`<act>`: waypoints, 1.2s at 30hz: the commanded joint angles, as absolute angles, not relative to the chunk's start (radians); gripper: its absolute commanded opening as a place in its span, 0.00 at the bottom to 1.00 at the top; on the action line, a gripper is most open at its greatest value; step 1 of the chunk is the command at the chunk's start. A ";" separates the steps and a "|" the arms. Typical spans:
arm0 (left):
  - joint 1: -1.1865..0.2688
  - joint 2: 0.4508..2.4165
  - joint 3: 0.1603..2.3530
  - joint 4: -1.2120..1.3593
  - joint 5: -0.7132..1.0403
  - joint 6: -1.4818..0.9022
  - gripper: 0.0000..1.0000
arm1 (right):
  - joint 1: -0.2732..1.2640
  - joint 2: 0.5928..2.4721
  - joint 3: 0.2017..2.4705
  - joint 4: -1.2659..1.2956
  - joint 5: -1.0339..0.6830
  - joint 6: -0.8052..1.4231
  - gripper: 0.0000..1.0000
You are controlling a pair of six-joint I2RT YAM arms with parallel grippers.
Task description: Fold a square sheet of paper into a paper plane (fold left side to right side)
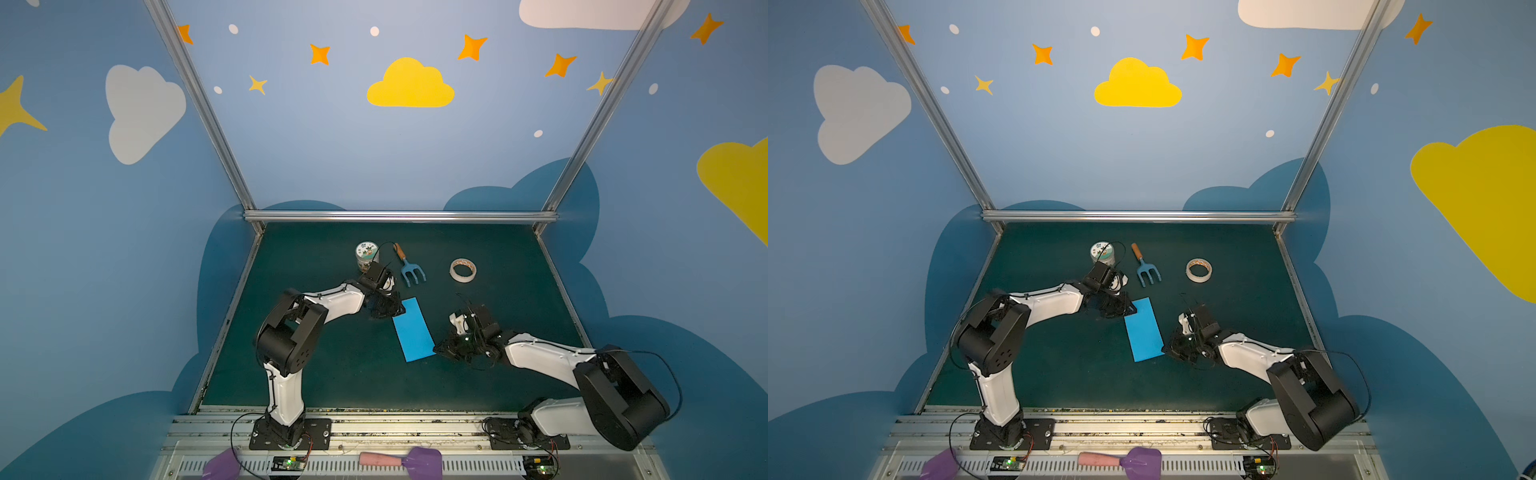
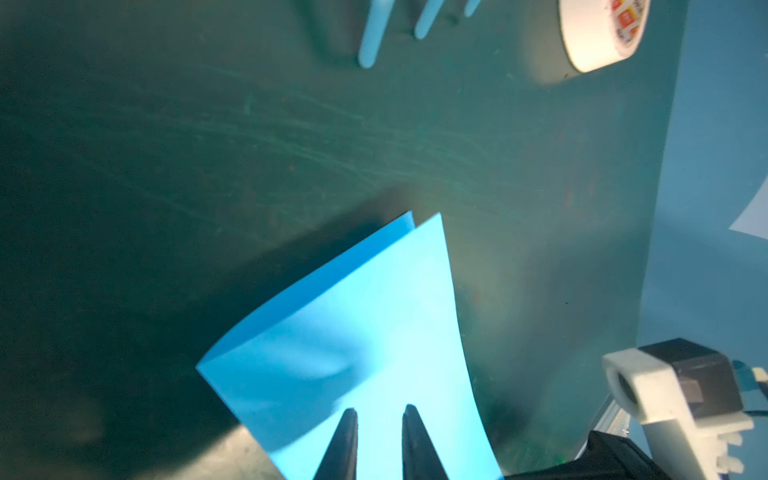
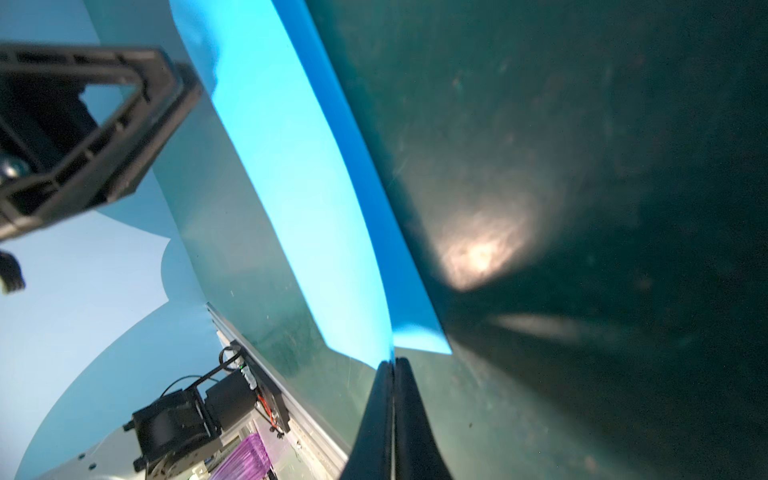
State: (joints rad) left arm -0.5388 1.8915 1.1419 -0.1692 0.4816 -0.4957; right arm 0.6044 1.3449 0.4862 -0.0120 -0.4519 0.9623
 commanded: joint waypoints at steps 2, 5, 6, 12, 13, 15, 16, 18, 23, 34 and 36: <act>-0.535 1.886 1.148 -0.211 0.496 -0.463 0.21 | 0.638 1.293 0.480 -0.053 -0.409 0.987 0.00; -0.534 1.875 1.135 -0.211 0.484 -0.461 0.20 | 0.650 1.290 0.489 -0.057 -0.397 0.991 0.00; -0.534 1.870 1.129 -0.208 0.480 -0.462 0.19 | 0.650 1.293 0.491 -0.058 -0.397 0.992 0.00; -0.518 1.892 1.124 -0.201 0.466 -0.464 0.18 | 0.656 1.319 0.518 -0.054 -0.399 0.986 0.00; -0.514 1.898 1.130 -0.202 0.465 -0.463 0.18 | 0.657 1.322 0.523 -0.054 -0.400 0.986 0.00; -0.509 1.909 1.143 -0.208 0.459 -0.458 0.18 | 0.657 1.328 0.530 -0.053 -0.400 0.985 0.00; -0.508 1.917 1.153 -0.217 0.458 -0.452 0.18 | 0.655 1.333 0.534 -0.054 -0.400 0.983 0.00; -0.505 1.937 1.173 -0.235 0.457 -0.441 0.18 | 0.655 1.342 0.547 -0.054 -0.406 0.979 0.00; -0.503 1.977 1.203 -0.260 0.464 -0.417 0.17 | 0.655 1.388 0.593 -0.048 -0.428 0.966 0.00; -0.503 1.996 1.201 -0.282 0.466 -0.390 0.13 | 0.659 1.542 0.743 -0.021 -0.503 0.927 0.00; -0.504 1.997 1.200 -0.281 0.469 -0.388 0.13 | 0.658 1.573 0.771 -0.016 -0.507 0.923 0.00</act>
State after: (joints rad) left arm -0.5041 1.9755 1.1984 -0.2409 0.4690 -0.4103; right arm 0.6529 1.5402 0.7338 -0.0273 -0.4824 0.9482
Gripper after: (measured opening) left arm 0.134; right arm 0.048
